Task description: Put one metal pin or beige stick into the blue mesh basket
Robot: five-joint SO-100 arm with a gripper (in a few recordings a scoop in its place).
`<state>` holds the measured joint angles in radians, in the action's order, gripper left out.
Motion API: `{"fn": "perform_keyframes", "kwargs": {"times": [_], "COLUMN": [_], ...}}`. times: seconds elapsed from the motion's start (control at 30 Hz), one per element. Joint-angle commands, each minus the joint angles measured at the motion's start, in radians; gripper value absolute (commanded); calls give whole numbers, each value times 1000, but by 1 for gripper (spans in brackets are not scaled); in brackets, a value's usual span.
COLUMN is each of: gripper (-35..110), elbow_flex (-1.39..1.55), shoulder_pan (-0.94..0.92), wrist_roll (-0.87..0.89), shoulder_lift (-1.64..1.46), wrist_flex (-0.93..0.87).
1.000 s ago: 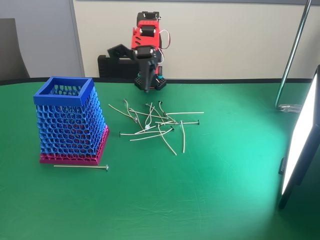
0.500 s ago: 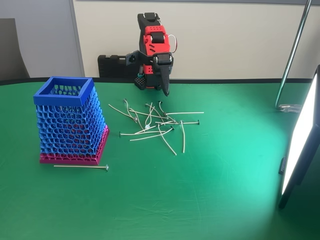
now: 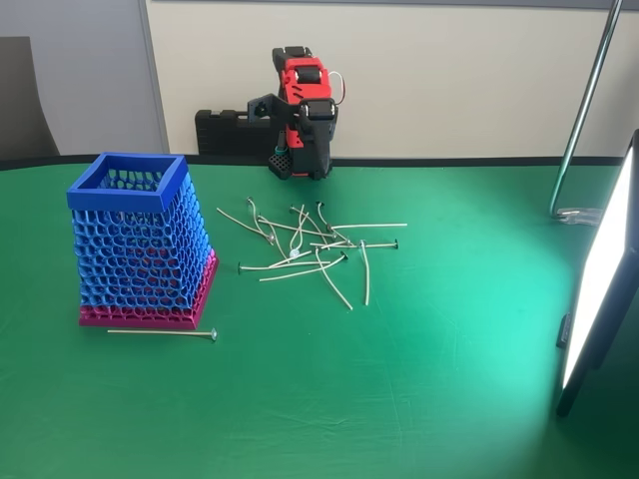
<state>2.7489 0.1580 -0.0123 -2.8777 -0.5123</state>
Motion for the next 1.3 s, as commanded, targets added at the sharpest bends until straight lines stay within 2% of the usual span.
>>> {"fn": "perform_keyframes", "kwargs": {"times": [0.0, 0.4, 0.5, 0.77, 1.1, 1.27], "gripper": [1, 1, 1, 1, 1, 1], "elbow_flex": [-3, 160, 173, 333, 334, 334], "shoulder_pan": [-14, 35, 11, -20, -29, -32], "wrist_roll": [-2, -21, -6, -72, -20, -6], "shoulder_lift": [-57, -448, -448, -446, -446, -446], "wrist_flex": [-44, -224, -242, -146, -330, -341]}}
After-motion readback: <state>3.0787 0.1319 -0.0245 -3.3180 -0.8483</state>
